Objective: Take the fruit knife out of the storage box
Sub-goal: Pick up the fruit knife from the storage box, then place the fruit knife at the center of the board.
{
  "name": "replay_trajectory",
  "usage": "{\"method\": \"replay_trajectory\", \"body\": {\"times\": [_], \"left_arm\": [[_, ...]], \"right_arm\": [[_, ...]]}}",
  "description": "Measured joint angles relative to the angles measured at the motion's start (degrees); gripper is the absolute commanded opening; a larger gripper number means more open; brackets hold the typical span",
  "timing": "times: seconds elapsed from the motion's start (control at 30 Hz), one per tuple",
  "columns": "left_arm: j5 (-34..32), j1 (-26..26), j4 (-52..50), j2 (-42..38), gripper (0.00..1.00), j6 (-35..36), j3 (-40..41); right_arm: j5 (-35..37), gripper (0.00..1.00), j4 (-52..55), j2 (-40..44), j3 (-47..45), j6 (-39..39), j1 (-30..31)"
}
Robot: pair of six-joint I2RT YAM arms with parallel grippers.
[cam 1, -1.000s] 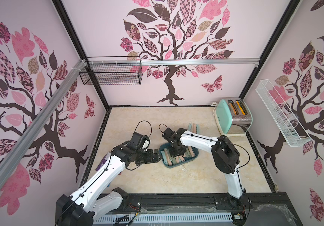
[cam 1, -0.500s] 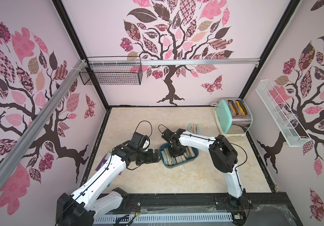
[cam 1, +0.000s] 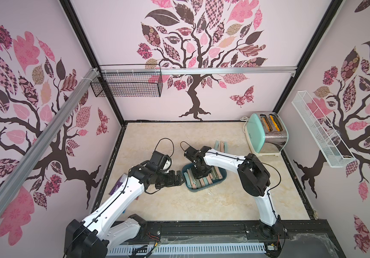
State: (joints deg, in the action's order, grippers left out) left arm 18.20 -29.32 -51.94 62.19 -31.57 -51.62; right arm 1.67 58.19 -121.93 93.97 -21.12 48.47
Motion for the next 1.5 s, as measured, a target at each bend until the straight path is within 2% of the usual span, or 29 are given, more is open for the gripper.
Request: {"method": "replay_trajectory", "body": {"times": [0.27,0.43,0.6,1.2,1.5], "left_arm": [[0.0,0.0,0.3,0.1,0.98,-0.1,0.2],[0.0,0.0,0.6,0.3,0.98,-0.2,0.2],[0.0,0.0,1.0,0.6,0.98,-0.4,0.2],[0.3,0.0,3.0,3.5,0.98,-1.1,0.0],[0.5,0.0,3.8,8.1,0.98,-0.9,-3.7]], "right_arm": [[-1.4,0.30,-0.5,-1.0,0.2,1.1,0.0],[-0.6,0.25,-1.8,-2.1,0.8,1.7,0.0],[-0.3,0.07,-1.5,-2.0,0.9,2.1,0.0],[1.1,0.07,2.8,2.2,-0.5,2.1,-2.7],[1.2,0.07,5.2,3.8,1.0,2.1,-4.5]]}}
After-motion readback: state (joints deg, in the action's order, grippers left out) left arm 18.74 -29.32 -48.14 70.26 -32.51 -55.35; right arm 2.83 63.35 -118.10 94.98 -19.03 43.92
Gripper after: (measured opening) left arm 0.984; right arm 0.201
